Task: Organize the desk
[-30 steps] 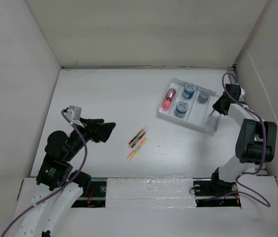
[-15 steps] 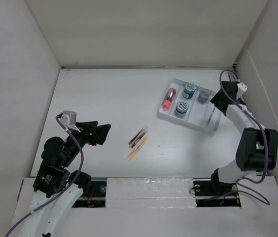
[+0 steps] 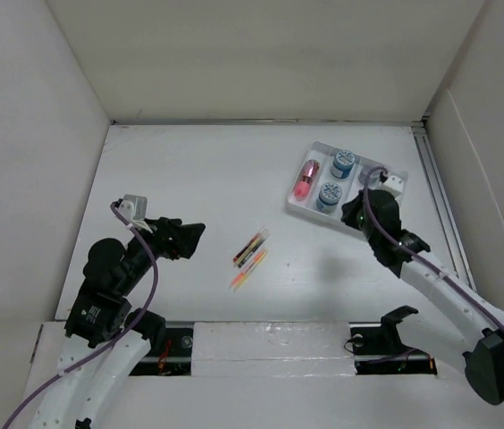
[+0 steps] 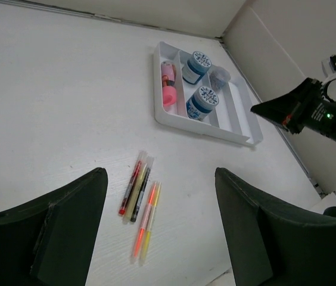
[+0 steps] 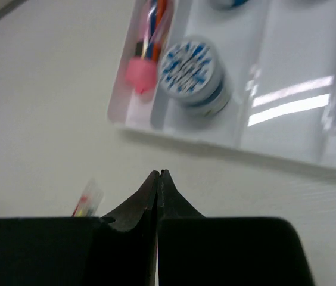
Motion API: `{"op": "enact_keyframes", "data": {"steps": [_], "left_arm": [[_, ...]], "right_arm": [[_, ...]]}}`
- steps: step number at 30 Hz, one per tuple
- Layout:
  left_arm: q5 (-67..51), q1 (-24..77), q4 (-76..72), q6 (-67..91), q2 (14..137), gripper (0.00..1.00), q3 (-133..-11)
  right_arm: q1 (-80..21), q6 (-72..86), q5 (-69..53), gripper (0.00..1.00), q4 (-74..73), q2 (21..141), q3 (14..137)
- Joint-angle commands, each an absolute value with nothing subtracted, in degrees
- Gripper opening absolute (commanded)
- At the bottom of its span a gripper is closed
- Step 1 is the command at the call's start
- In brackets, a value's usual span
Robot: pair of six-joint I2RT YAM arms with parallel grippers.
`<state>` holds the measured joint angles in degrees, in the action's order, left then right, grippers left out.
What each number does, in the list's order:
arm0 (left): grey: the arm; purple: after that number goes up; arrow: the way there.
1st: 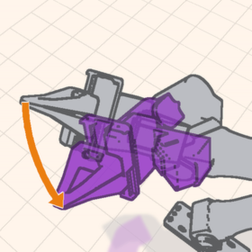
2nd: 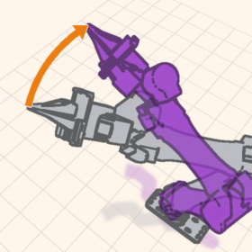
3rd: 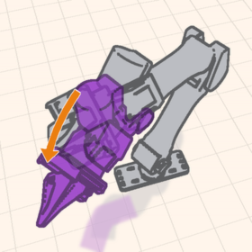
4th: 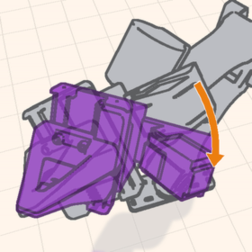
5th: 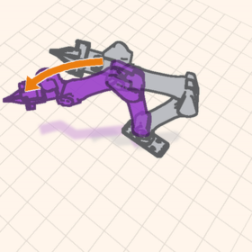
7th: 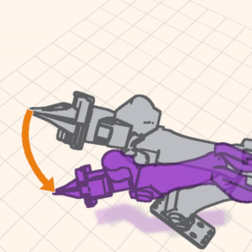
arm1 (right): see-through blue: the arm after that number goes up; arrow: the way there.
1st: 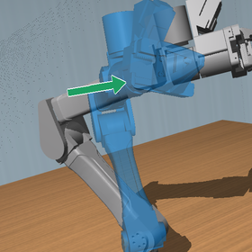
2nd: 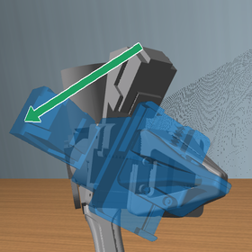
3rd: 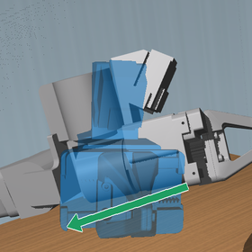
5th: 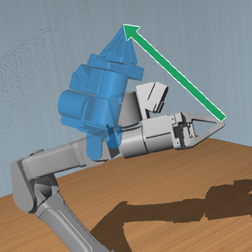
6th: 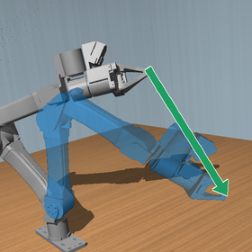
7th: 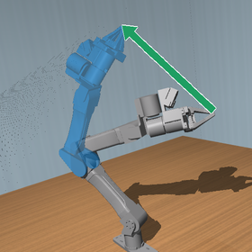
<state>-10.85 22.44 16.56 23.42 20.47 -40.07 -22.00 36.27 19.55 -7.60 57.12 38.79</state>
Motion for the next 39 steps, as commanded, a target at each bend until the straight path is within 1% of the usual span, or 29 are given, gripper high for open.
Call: {"op": "enact_keyframes", "data": {"steps": [1, 2, 3, 4, 5, 6, 7, 9, 12, 14, 15, 18, 23, 24, 29, 35, 39], "left_arm": [[-12.57, 22.68, 14.85, 22.85, 22.32, 0.68, -39.73], [-12.74, 22.68, 14.85, 22.85, 22.41, 0.68, -39.73], [-12.92, 22.68, 14.77, 22.76, 22.24, 0.68, -39.64], [-12.92, 22.68, 14.77, 22.76, 22.06, 0.68, -39.64], [-13.18, 22.68, 14.59, 22.68, 21.71, 0.68, -39.55], [-13.36, 22.68, 14.5, 22.68, 21.01, 0.68, -39.46], [-13.36, 22.68, 14.41, 22.68, 20.83, 0.68, -39.38], [-13.71, 22.68, 14.24, 22.68, 20.13, 0.68, -39.38], [-13.97, 22.68, 14.24, 22.59, 19.17, 0.68, -39.37], [-13.89, 22.68, 14.24, 22.59, 18.55, 0.68, -39.29], [-13.8, 22.68, 14.24, 22.67, 18.02, 0.69, -39.2], [-13.89, 22.68, 14.06, 22.68, 17.14, 0.69, -39.2], [-14.68, 22.68, 14.06, 22.5, 16.7, 0.69, -39.11], [-14.85, 22.68, 13.98, 22.5, 16.87, 0.69, -39.2], [-15.03, 22.68, 13.8, 22.5, 15.73, 0.69, -39.11], [-15.03, 22.68, 13.89, 22.5, 15.38, 0.69, -39.11], [-14.94, 22.68, 14.06, 22.5, 15.47, 0.7, -39.2]], "right_arm": [[-30.73, 41.56, 16.61, 0.0, -3.35, 54.14, 33.51], [-36.85, 44.62, 17.31, 0.0, -2.21, 54.58, 32.36], [-40.05, 46.04, 17.75, 0.01, -0.63, 55.45, 31.3], [-43.3, 47.53, 19.06, 0.05, -0.62, 58.77, 31.03], [-49.59, 49.98, 22.47, 0.09, 1.21, 61.06, 31.46], [-52.35, 50.88, 24.59, 0.16, 1.49, 63.78, 32.25], [-54.64, 51.58, 26.35, 0.28, 0.62, 69.99, 33.73], [-60.95, 53.7, 30.92, 0.34, -4.98, 76.43, 40.93], [-66.52, 55.45, 37.16, 0.42, -10.69, 88.56, 50.6], [-69.69, 57.9, 40.49, 0.43, -14.05, 96.54, 55.17], [-70.48, 58.62, 41.39, 0.43, -17.11, 98.59, 59.11], [-73.21, 59.5, 43.15, 0.42, -19.33, 103.17, 63.62], [-73.74, 59.07, 43.51, 0.42, -17.32, 103.18, 63.55], [-73.74, 59.24, 43.33, 0.44, -17.58, 103.27, 63.72], [-73.74, 61.17, 45.17, 0.44, -21.27, 106.87, 66.44], [-73.74, 63.1, 45.6, 0.42, -21.44, 109.33, 66.45], [-73.74, 65.74, 46.76, 0.41, -23.91, 108.46, 65.3]]}}
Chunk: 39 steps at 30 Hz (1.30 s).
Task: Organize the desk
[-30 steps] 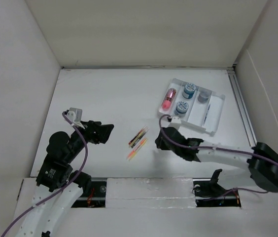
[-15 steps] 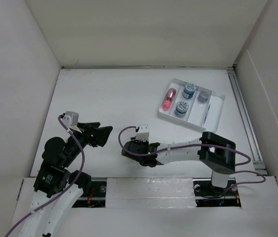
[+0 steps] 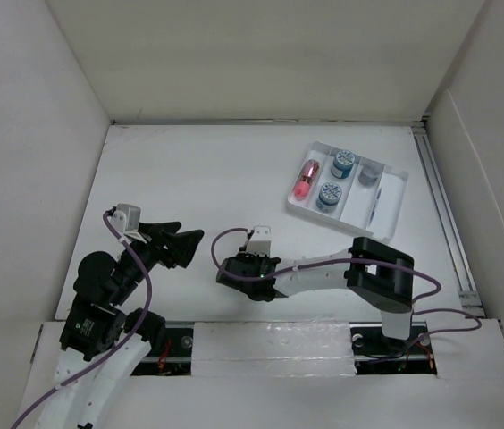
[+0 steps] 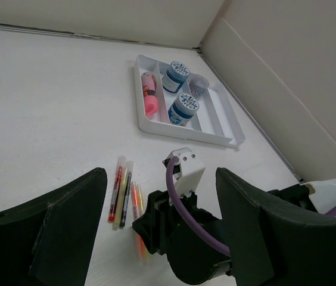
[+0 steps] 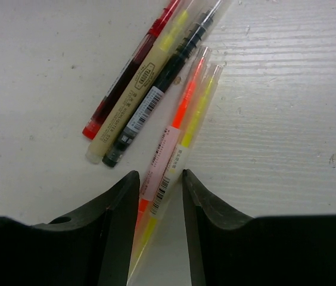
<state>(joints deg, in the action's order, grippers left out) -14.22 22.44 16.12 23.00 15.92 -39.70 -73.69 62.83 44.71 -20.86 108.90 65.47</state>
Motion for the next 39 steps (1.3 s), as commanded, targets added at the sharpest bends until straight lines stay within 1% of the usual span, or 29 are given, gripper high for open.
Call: {"op": "enact_keyframes", "data": {"steps": [1, 5, 7, 11, 13, 14, 15, 17, 20, 25, 32, 33, 34, 36, 39], "left_arm": [[-14.94, 22.68, 14.06, 22.41, 15.38, 0.7, -39.11], [-14.77, 22.68, 13.89, 22.5, 14.94, 0.7, -39.02], [-14.94, 22.68, 13.89, 22.5, 14.85, 0.7, -39.02], [-14.94, 22.68, 13.8, 22.5, 14.94, 0.7, -38.94], [-15.38, 22.68, 13.8, 22.5, 15.29, 0.7, -39.11], [-15.47, 22.68, 13.8, 22.5, 15.29, 0.7, -39.02], [-15.64, 22.68, 13.8, 22.41, 15.21, 0.7, -38.94], [-15.47, 22.68, 13.71, 22.41, 15.03, 0.7, -38.94], [-15.91, 22.68, 13.8, 22.5, 15.38, 0.7, -38.94], [-15.82, 22.68, 13.54, 22.5, 15.12, 0.7, -38.94], [-16.17, 22.68, 13.53, 22.5, 15.29, 0.7, -38.85], [-16.35, 22.68, 13.62, 22.5, 15.47, 0.69, -38.93], [-16.35, 22.68, 13.62, 22.5, 15.47, 0.69, -38.94], [-16.09, 22.68, 13.62, 22.5, 15.29, 0.69, -38.94], [-16.17, 22.68, 13.54, 22.5, 15.21, 0.7, -38.85]], "right_arm": [[-73.74, 66.7, 46.84, 0.41, -23.91, 108.11, 64.69], [-73.74, 68.64, 46.41, 0.39, -23.03, 106.18, 61.27], [-73.74, 69.34, 46.32, 0.37, -23.29, 106.17, 60.3], [-73.74, 72.33, 47.37, 0.37, -26.27, 106.17, 59.42], [-73.74, 73.12, 47.37, 0.41, -26.72, 105.56, 58.63], [-73.74, 73.3, 47.55, 0.45, -26.72, 105.12, 58.28], [-73.74, 73.21, 47.64, 0.52, -26.54, 104.68, 57.84], [-73.74, 73.3, 48.07, 0.53, -25.93, 102.93, 56.61], [-73.74, 73.39, 48.6, 0.51, -26.54, 100.65, 56.25], [-74.88, 73.57, 50.01, 0.51, -27.33, 96.69, 55.11], [-74.88, 72.51, 50.27, 0.49, -24.26, 92.37, 51.51], [-74.88, 75.21, 51.06, 0.46, -25.56, 92.72, 51.5], [-74.88, 75.23, 51.06, 0.46, -26.53, 92.72, 51.5], [-74.88, 79.42, 51.94, 0.39, -28.82, 93.6, 51.42], [-74.36, 85.14, 53.7, 0.35, -33.3, 94.74, 50.8]]}}
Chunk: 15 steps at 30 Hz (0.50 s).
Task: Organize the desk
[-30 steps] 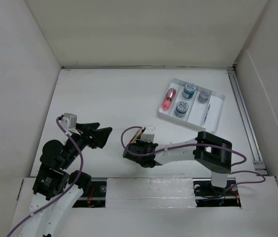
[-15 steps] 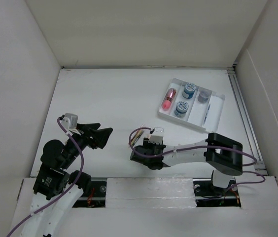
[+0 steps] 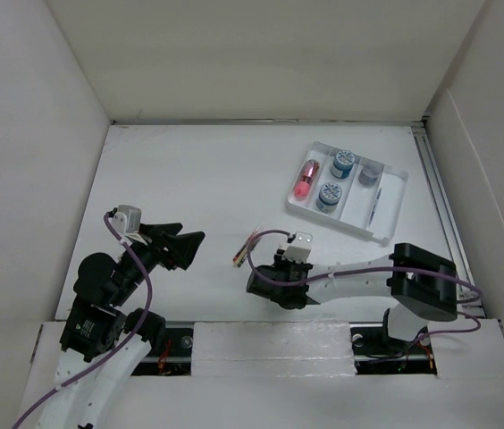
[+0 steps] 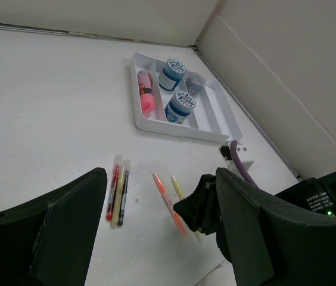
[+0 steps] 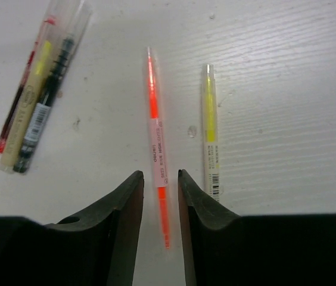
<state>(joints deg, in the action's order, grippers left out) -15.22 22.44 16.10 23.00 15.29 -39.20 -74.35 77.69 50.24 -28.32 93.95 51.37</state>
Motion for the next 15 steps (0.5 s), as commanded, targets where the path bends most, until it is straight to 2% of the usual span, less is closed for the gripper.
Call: {"op": "enact_keyframes", "data": {"steps": [1, 4, 5, 6, 10, 15], "left_arm": [[-16.26, 22.68, 13.62, 22.5, 15.64, 0.7, -38.85], [-16.17, 22.68, 13.54, 22.5, 15.56, 0.7, -38.94], [-16.08, 22.68, 13.45, 22.41, 15.47, 0.7, -38.76], [-16.43, 22.68, 13.45, 22.41, 16.08, 0.7, -38.85], [-16.79, 22.68, 13.54, 22.32, 16.35, 0.69, -38.94], [-16.87, 22.68, 13.53, 22.32, 16.7, 0.69, -38.93]], "right_arm": [[-73.75, 87.25, 53.88, 0.35, -34.7, 95.27, 50.63], [-73.74, 95.26, 54.93, 0.36, -40.33, 93.88, 48.35], [-73.74, 96.14, 55.02, 0.38, -39.99, 93.08, 45.9], [-72.26, 94.24, 53.45, 0.45, -35.2, 89.77, 43.27], [-71.72, 93.69, 51.94, 0.53, -31.82, 87.2, 39.38], [-71.72, 94.83, 52.64, 0.52, -33.91, 87.1, 39.98]]}}
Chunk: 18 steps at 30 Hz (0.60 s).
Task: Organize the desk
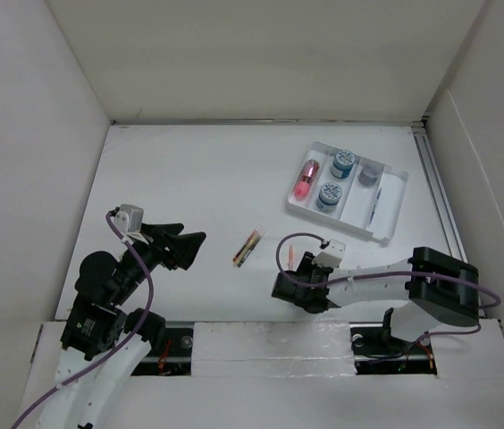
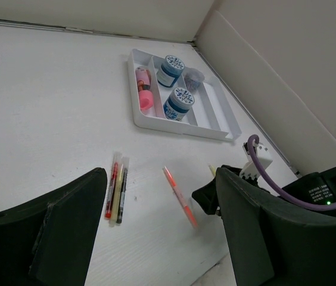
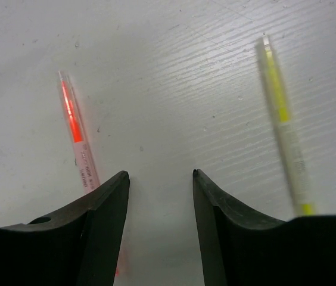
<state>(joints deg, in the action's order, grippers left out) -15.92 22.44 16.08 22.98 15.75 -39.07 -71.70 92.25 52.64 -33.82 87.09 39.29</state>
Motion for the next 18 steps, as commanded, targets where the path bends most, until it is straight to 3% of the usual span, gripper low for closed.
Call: {"op": "enact_keyframes", "data": {"steps": [1, 5, 8, 13, 15, 18], "left_arm": [[-16.79, 22.68, 13.54, 22.24, 16.61, 0.69, -38.94], [-17.05, 22.68, 13.36, 22.32, 16.96, 0.69, -38.76], [-17.58, 22.68, 13.62, 22.06, 17.58, 0.69, -38.93], [-17.14, 22.68, 13.45, 22.24, 16.08, 0.69, -38.76], [-16.88, 22.68, 13.27, 22.24, 15.38, 0.69, -38.76], [-17.31, 22.68, 13.27, 22.15, 15.38, 0.69, -38.85]], "right_arm": [[-73.55, 96.57, 53.78, 0.51, -35.23, 87.19, 40.34], [-74.88, 109.91, 57.47, 0.49, -48.65, 86.14, 44.37], [-73.93, 107.79, 60.2, 0.49, -54.85, 85.69, 48.86], [-70.5, 91.96, 55.82, 0.46, -34.84, 84.99, 45.2], [-70.49, 87.99, 54.68, 0.48, -28.17, 84.64, 43.34], [-68.13, 85.08, 52.22, 0.6, -25.15, 85.78, 42.36]]}}
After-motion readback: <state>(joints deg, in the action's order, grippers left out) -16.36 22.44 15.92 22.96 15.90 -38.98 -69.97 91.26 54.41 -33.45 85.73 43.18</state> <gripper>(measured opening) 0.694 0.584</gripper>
